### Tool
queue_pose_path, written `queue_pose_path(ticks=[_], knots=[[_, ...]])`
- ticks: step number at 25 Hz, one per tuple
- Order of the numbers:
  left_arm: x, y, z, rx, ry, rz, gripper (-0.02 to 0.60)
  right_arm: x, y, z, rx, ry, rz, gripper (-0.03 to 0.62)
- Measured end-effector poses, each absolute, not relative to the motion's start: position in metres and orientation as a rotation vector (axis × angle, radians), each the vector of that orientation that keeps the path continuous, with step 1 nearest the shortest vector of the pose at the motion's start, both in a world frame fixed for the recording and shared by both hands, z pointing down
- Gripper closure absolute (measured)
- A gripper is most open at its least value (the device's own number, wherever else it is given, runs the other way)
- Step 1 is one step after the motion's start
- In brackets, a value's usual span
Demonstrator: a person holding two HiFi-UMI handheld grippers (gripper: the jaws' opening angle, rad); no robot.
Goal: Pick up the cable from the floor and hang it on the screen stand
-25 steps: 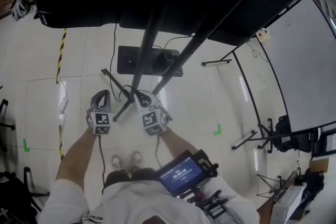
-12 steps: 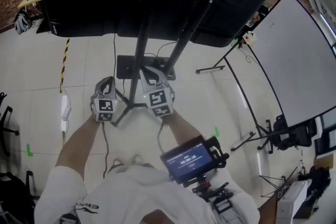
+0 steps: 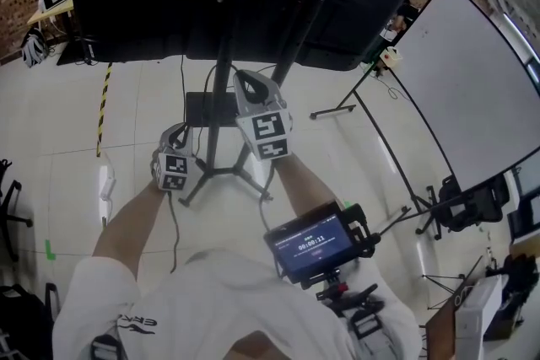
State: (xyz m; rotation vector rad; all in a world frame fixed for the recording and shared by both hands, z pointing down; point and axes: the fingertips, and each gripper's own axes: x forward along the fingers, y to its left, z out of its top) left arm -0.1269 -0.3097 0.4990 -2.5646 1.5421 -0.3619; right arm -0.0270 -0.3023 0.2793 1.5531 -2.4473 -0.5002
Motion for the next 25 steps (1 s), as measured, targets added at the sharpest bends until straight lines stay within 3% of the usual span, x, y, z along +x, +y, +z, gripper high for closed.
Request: queue_pose_path(ticks=[3,10,25], knots=[[-0.115,-0.306,0.506,-2.588,1.498,-0.415,0.573,-0.025,-0.296,0.256,1.568,-2.449,-0.557,0.559],[-0.095,-0.307,0.538,-2.651,1.42,-0.522,0.484,-0.009,-0.287,0.214,1.632,-2.456,-0.571,0.558],[-0.037,-0.306,0.563,-2.716,1.304,-0.554,0.476,0.027,-0.256,0.172,1.72,-2.39,-0.658,0.557]])
